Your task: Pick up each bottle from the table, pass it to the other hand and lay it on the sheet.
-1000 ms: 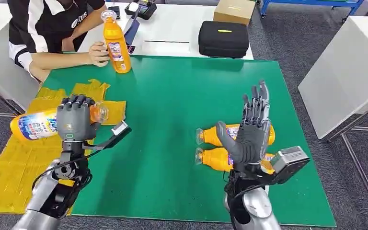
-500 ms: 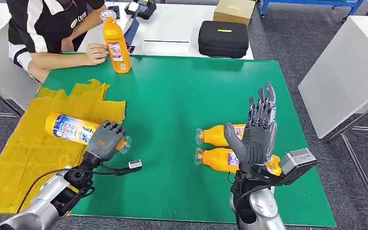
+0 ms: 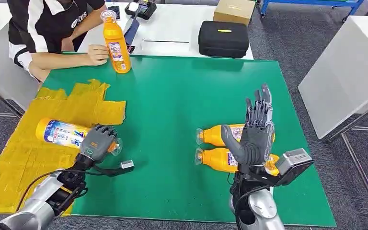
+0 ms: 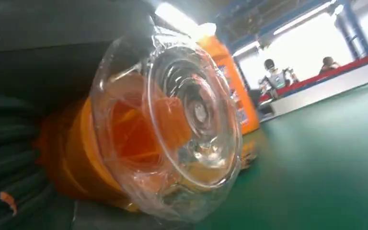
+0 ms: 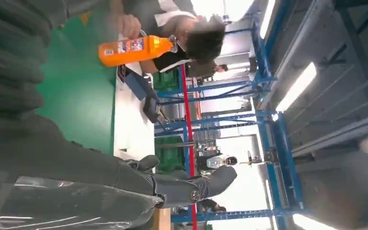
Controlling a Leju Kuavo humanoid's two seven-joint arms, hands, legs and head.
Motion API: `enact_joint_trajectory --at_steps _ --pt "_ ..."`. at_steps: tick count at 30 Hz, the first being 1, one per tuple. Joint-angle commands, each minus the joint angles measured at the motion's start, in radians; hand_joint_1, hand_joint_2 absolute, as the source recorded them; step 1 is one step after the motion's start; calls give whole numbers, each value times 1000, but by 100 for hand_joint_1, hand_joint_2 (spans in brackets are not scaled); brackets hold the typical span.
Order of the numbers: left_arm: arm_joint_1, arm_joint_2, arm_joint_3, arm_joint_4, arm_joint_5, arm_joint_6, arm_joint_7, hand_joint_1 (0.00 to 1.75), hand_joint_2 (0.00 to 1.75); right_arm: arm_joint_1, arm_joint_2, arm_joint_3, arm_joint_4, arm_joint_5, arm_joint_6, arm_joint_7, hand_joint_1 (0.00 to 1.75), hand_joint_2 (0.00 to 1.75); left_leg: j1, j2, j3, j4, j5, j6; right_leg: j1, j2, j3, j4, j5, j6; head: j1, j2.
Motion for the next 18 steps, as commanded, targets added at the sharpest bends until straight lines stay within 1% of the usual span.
enact_joint_trajectory --at_steps 1,2,4,5,6,7,8,10,11,12,13,14,15,16,17,18 --pt "-44 -11 103 97 -18 8 41 0 175 -21 -9 33 33 51 -12 32 0 175 1 -1 3 0 -1 0 1 0 3 0 -1 -4 0 0" --pt "-44 -17 111 101 -20 6 49 0 175 -22 -9 33 30 57 -8 39 0 175 1 -1 5 1 -3 1 1 0 5 0 -3 -6 0 0" --pt "-48 -24 118 105 -23 -15 53 0 175 -25 -8 31 30 65 -7 43 0 175 0 -1 2 0 -1 1 1 0 2 0 -1 -3 0 0" --pt "-48 -24 118 105 -23 -15 53 0 175 -25 -8 31 30 65 -7 43 0 175 1 -1 5 1 -3 1 1 0 6 1 -3 -6 0 0" --pt "-45 -32 142 101 -2 -17 45 0 175 -26 -8 30 31 77 -9 45 0 175 1 -1 4 1 -2 1 1 0 4 0 -2 -5 0 0" --pt "-43 -41 171 96 27 -20 27 0 0 -24 -8 27 30 91 -15 45 0 175 0 -1 1 0 -1 0 0 0 1 0 -1 -3 0 0" --pt "-44 -50 186 94 41 -27 12 0 0 -23 -9 25 28 101 -19 47 0 175 1 -2 5 1 -3 1 1 -1 5 1 -3 -6 0 0" --pt "-41 -65 225 81 71 -35 -14 0 0 -23 -8 19 28 125 -26 52 0 175 0 -2 1 0 0 0 0 -1 2 0 -1 -3 0 0" --pt "-43 -65 214 79 44 -37 4 0 0 -25 -9 18 29 130 -25 53 0 175 0 -3 5 1 -3 1 1 -2 5 1 -3 -6 0 0" --pt "-44 -69 211 79 32 -45 16 0 0 -29 -9 16 32 135 -25 55 0 175 0 -2 3 1 -2 1 1 -1 4 0 -2 -5 0 0" --pt "-39 -77 243 71 64 -51 -10 0 0 -31 -6 10 32 142 -27 57 0 175 0 -2 2 0 -1 1 0 -1 2 0 -1 -3 0 0" --pt "-37 -84 264 66 82 -54 -23 0 0 -28 -3 5 24 155 -31 61 0 175 0 -3 6 1 -3 1 1 -1 6 1 -3 -6 0 0" --pt "-35 -87 272 64 88 -54 -28 0 0 -26 -2 3 18 164 -33 65 0 175 0 -2 3 0 -1 1 1 -1 3 0 -1 -4 0 0" --pt "-29 -92 290 57 104 -57 -48 0 0 -21 1 -2 6 184 -37 74 0 175 0 -3 5 1 -3 1 1 -1 6 1 -3 -6 0 0" --pt "-26 -96 301 55 111 -60 -57 0 0 -19 0 -4 -1 206 -41 80 0 175 0 -2 3 0 -1 1 0 -1 3 0 -1 -4 0 0" --pt "-22 -102 316 49 112 -62 -67 0 0 -15 3 -11 -8 246 -49 87 0 175 0 -3 4 1 -2 1 1 -1 4 0 -2 -5 0 0"
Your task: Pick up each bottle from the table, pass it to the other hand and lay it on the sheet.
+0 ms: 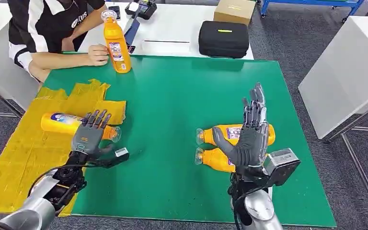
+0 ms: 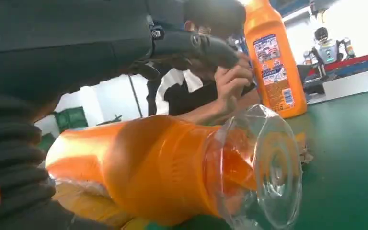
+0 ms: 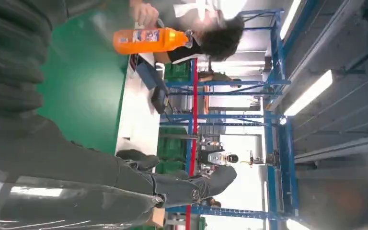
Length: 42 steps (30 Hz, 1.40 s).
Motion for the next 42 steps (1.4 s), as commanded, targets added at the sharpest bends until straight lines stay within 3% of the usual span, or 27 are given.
enact_joint_trajectory --at_steps 1,6,11,13,14,15,18,19,20,21,22,25,29,32,42 --pt "-12 -69 168 6 65 -26 -81 0 0 -11 8 -32 -14 148 -36 44 0 175 1 -3 6 1 -4 1 1 -2 7 1 -4 -7 0 0" --pt "37 -129 238 -144 155 -13 -212 0 0 7 -7 -94 -92 502 -146 133 0 175 0 -4 3 1 -2 1 1 -3 4 0 -2 -4 0 0" --pt "56 -128 230 -198 147 -46 -187 0 0 10 3 -105 -100 509 -131 140 0 175 0 -3 4 1 -3 1 1 -2 5 1 -3 -5 0 0" --pt "73 -138 214 -265 136 7 -211 0 0 8 -7 -108 -111 555 -125 151 0 175 0 -2 4 1 -3 1 1 -1 5 1 -3 -5 0 0" --pt "84 -126 154 -324 -20 46 -104 0 0 8 -16 -117 -121 628 -139 179 0 175 0 -3 5 2 -3 1 1 -1 6 1 -3 -6 0 0" --pt "101 -139 143 -384 -38 21 -84 0 175 10 -16 -129 -132 689 -164 205 0 175 0 -3 2 1 -2 1 1 -2 3 0 -2 -5 0 0" --pt "138 -157 134 -505 51 -59 -124 0 175 21 -37 -147 -166 705 -153 227 0 175 0 -5 3 2 -3 1 1 -4 4 1 -3 -5 0 0" --pt "156 -149 120 -546 41 -45 -104 0 175 27 -53 -154 -170 782 -148 250 0 175 0 -6 4 3 -4 1 1 -4 6 2 -4 -6 0 0" --pt "171 -145 113 -570 -4 6 -62 0 0 26 -68 -156 -164 871 -142 286 0 175 0 -5 3 1 -2 1 0 -4 4 0 -3 -4 0 0" --pt "196 -152 119 -608 30 26 -68 0 0 27 -78 -156 -168 923 -115 322 0 175 0 -4 5 2 -4 2 1 -3 6 1 -4 -5 0 0" --pt "218 -154 120 -644 56 38 -79 0 175 29 -93 -156 -168 958 -74 350 0 175 0 -1 3 1 -2 1 1 0 4 -1 -2 -4 0 0" --pt "296 -166 105 -784 165 38 -125 0 175 11 -155 -165 -137 1099 100 477 0 175 -1 -1 3 1 -3 1 0 0 4 0 -2 -3 0 0" --pt "339 -187 104 -895 374 52 -190 0 175 -7 -262 -169 -82 1145 296 511 0 175 0 -3 3 1 -4 1 1 -2 5 0 -3 -4 0 0" --pt "349 -193 110 -926 467 41 -226 0 175 -19 -303 -188 -47 1120 339 497 0 175 0 -2 4 2 -4 2 1 -1 6 0 -3 -5 0 0" --pt "349 -194 112 -926 490 40 -240 0 175 -20 -304 -181 -49 1120 343 496 0 175 -1 -4 1 0 -2 1 0 -2 3 -1 -1 -2 0 0"
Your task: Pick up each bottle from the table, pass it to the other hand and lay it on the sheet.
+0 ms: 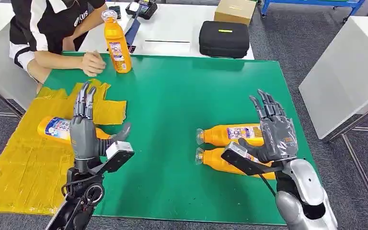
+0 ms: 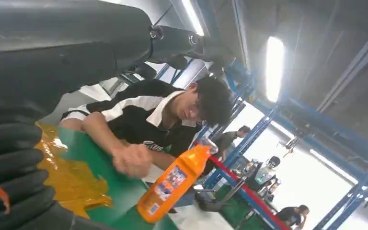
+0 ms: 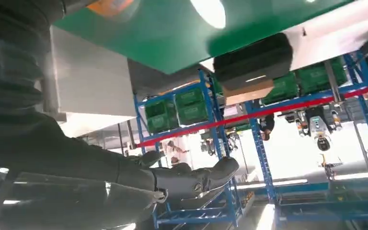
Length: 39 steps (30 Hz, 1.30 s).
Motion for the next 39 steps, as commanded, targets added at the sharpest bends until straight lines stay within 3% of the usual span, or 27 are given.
enact_joint_trajectory --at_steps 1,3,6,14,23,28,39 --pt "5 -7 6 -29 69 -5 -32 0 175 -47 -37 2 87 -14 45 -3 0 175 1 0 5 0 -3 0 1 1 5 0 -2 -5 0 0" --pt "33 -15 26 -79 195 -51 -83 0 175 -76 -95 4 176 -65 93 -38 0 175 0 0 6 1 -3 1 1 2 6 0 -2 -6 0 0" --pt "58 -20 59 -141 322 -99 -130 0 175 -134 -115 18 289 -52 94 -64 0 175 1 2 3 0 -2 1 1 2 3 -1 -1 -4 0 0" --pt "58 -34 102 -159 429 -235 -193 0 175 -363 -92 84 682 -24 92 -92 0 175 1 4 4 0 -1 2 2 4 4 -1 1 -5 0 0" --pt "57 -34 121 -173 482 -266 -229 0 175 -607 -11 119 1147 -63 -34 -152 0 175 1 4 4 0 0 3 1 4 4 -1 2 -3 0 0" --pt "51 -31 115 -176 484 -267 -232 0 175 -627 5 122 1182 -67 -34 -150 0 175 0 1 8 1 -2 4 1 1 9 1 -2 -7 0 0" --pt "47 -31 111 -173 499 -273 -235 0 175 -648 13 127 1220 -68 -25 -150 0 175 0 0 1 1 2 4 1 -2 4 0 1 -3 0 0"
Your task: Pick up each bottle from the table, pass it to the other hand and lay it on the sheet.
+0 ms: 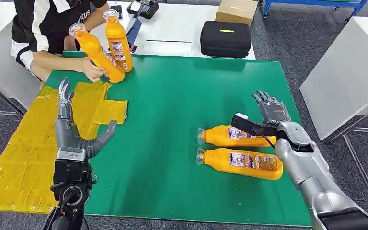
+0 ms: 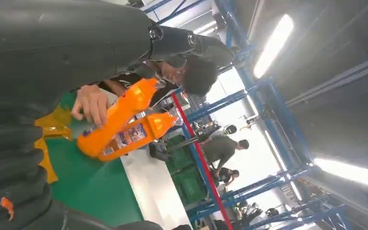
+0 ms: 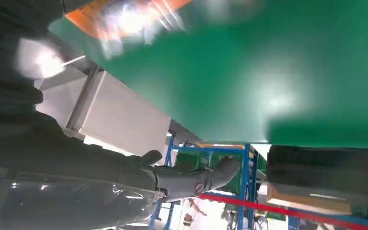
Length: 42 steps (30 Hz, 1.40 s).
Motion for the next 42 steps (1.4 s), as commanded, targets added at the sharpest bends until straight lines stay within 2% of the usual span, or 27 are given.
enact_joint_trajectory --at_steps 1,11,16,19,20,23,29,31,34,39,42 --pt "-20 6 17 14 5 -3 1 0 175 -78 42 22 142 -2 5 -1 0 175 0 1 3 0 -2 0 1 2 2 0 -1 -4 0 0" --pt "-20 6 17 14 5 -3 1 0 175 -78 42 22 142 -2 5 -1 0 175 0 1 6 1 -3 0 1 2 5 0 -2 -6 0 0" --pt "-37 -2 3 16 45 -25 -6 0 175 -90 43 22 207 -23 27 -15 0 175 1 0 7 1 -4 0 1 1 6 1 -3 -7 0 0" --pt "-42 1 6 17 61 -30 -2 0 175 -81 38 33 199 -52 67 -67 0 175 1 -1 3 0 -1 0 1 0 3 0 -1 -4 0 0" --pt "-42 6 8 23 66 -27 -1 0 175 -69 33 45 170 -80 106 -102 0 175 1 -1 7 1 -3 0 1 1 6 0 -3 -7 0 0" --pt "-44 10 13 39 87 -33 -4 0 175 -55 17 67 115 -106 158 -126 0 175 1 -1 4 0 -1 0 1 0 3 -1 -1 -4 0 0" --pt "-62 8 -22 87 116 -33 2 0 175 12 -24 58 -46 -154 156 -47 0 175 1 -4 8 0 -3 1 1 -2 7 0 -3 -7 0 0" --pt "-57 15 -25 84 120 -25 5 0 175 36 -29 54 -105 -164 149 -35 0 175 0 -3 4 0 -1 0 1 -2 4 -1 -1 -4 0 0" --pt "-53 19 -23 84 121 -24 6 0 175 42 -29 54 -123 -167 146 -31 0 175 0 0 8 1 -4 0 1 1 7 0 -3 -7 0 0" --pt "-56 14 -24 93 120 -24 6 0 175 77 -39 68 -210 -139 113 20 0 175 0 -1 6 0 -2 0 1 0 4 0 -2 -5 0 0" --pt "-64 12 -25 100 119 -28 9 0 175 101 -50 68 -256 -134 135 37 0 175 0 -1 8 1 -4 0 1 1 6 1 -3 -7 0 0"
